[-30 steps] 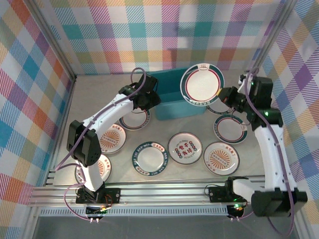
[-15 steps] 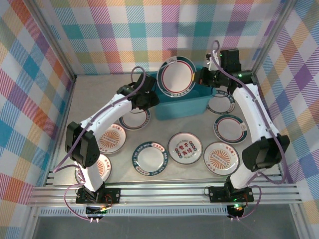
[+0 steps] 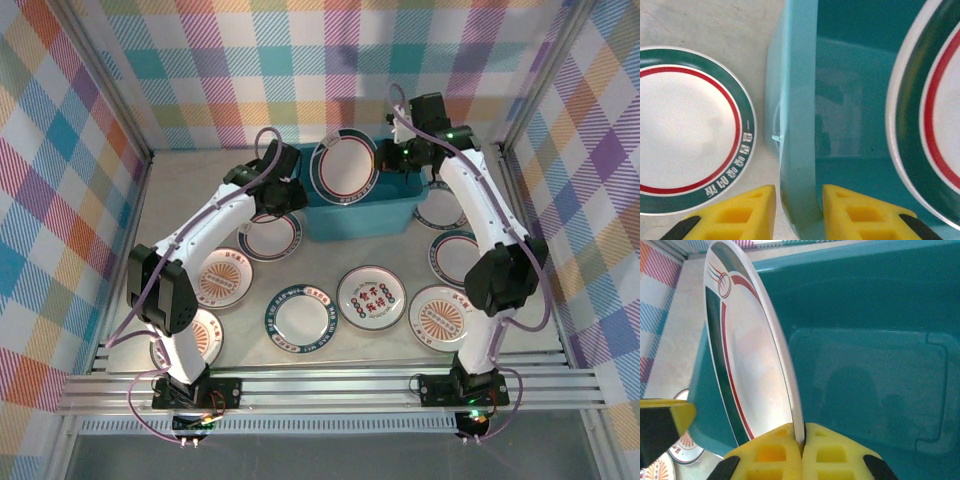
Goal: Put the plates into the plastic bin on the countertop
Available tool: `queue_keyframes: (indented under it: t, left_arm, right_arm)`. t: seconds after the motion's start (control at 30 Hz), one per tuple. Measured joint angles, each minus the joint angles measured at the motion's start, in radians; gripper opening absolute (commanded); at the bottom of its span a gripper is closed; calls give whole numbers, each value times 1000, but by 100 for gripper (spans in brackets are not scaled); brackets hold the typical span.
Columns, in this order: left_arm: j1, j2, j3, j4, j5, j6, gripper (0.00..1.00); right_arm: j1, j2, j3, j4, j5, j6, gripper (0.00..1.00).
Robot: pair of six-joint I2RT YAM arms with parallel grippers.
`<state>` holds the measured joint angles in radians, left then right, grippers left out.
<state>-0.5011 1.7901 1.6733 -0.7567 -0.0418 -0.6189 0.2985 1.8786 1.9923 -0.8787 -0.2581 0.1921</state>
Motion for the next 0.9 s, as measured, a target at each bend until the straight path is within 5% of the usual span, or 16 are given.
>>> queue_keyframes:
  t: [0.1,0.43,0.9]
  left_arm:
    - [12,0,9,-10,0,15,32]
    - [19,-45,16,-6,20,61,67]
    - [28,-167,1,0,-30,115,78]
  right_arm:
    - [23,22,5,-3,16,-12,0]
    - [61,118,44,-60,-6,21,0]
    - [66,265,131,-103,-23,46,0]
